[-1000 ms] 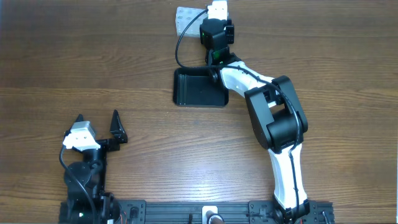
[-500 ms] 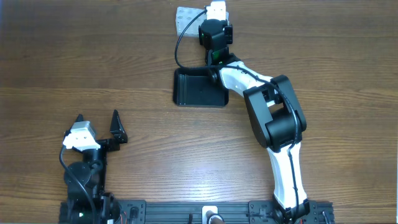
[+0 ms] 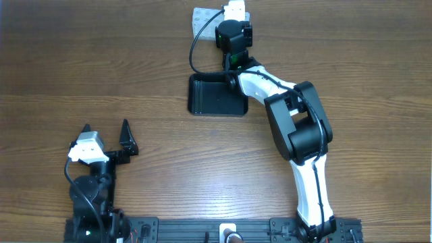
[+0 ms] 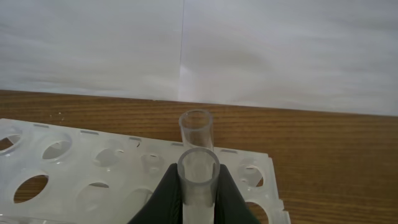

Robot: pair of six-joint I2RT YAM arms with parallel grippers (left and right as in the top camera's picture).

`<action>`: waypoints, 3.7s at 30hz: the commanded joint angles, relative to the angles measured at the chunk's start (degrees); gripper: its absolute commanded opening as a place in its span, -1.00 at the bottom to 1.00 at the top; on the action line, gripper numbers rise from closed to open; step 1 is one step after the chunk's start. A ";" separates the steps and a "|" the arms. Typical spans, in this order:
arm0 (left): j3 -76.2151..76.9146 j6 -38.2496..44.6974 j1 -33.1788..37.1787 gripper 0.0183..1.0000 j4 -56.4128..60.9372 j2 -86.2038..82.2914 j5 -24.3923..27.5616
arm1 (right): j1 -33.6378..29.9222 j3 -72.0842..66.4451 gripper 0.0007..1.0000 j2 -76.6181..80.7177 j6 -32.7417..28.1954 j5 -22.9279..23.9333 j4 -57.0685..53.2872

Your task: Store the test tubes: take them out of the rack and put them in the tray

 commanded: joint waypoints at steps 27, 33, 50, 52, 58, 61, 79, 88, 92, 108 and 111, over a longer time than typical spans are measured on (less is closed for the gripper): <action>-0.24 -0.57 0.20 1.00 0.04 -0.46 -0.63 | 2.67 3.13 -0.98 -22.29 6.32 -0.09 -5.60; -0.24 -0.57 0.20 1.00 0.04 -0.46 -0.63 | 4.33 3.13 -0.97 -32.44 10.12 -8.52 -28.22; -0.24 -0.57 0.20 1.00 0.04 -0.46 -0.63 | 5.31 3.39 -0.88 -26.23 23.37 -21.38 -69.26; -0.24 -0.57 0.20 1.00 0.04 -0.46 -0.63 | 4.85 3.93 -0.90 -24.46 23.43 -22.12 -69.70; -0.24 -0.57 0.20 1.00 0.04 -0.46 -0.63 | 4.00 10.91 -0.89 -17.22 29.42 -22.14 -75.49; -0.24 -0.57 0.20 1.00 0.04 -0.46 -0.63 | 4.00 15.89 -0.91 -13.07 31.47 -23.10 -79.19; -0.24 -0.57 0.20 1.00 0.04 -0.46 -0.63 | 4.50 18.49 -0.92 -4.74 34.07 -25.14 -79.17; -0.24 -0.57 0.20 1.00 0.04 -0.46 -0.63 | 5.25 18.49 -0.90 -2.75 34.91 -25.18 -76.72; -0.24 -0.57 0.20 0.99 0.04 -0.46 -0.63 | 5.25 18.49 -0.91 -1.70 34.86 -26.36 -76.02; -0.24 -0.57 0.20 1.00 0.04 -0.46 -0.63 | 5.66 18.49 -0.34 -1.57 34.86 -27.06 -76.00; -0.24 -0.57 0.20 1.00 0.04 -0.46 -0.63 | 5.62 18.82 -0.14 -2.25 34.49 -27.04 -76.00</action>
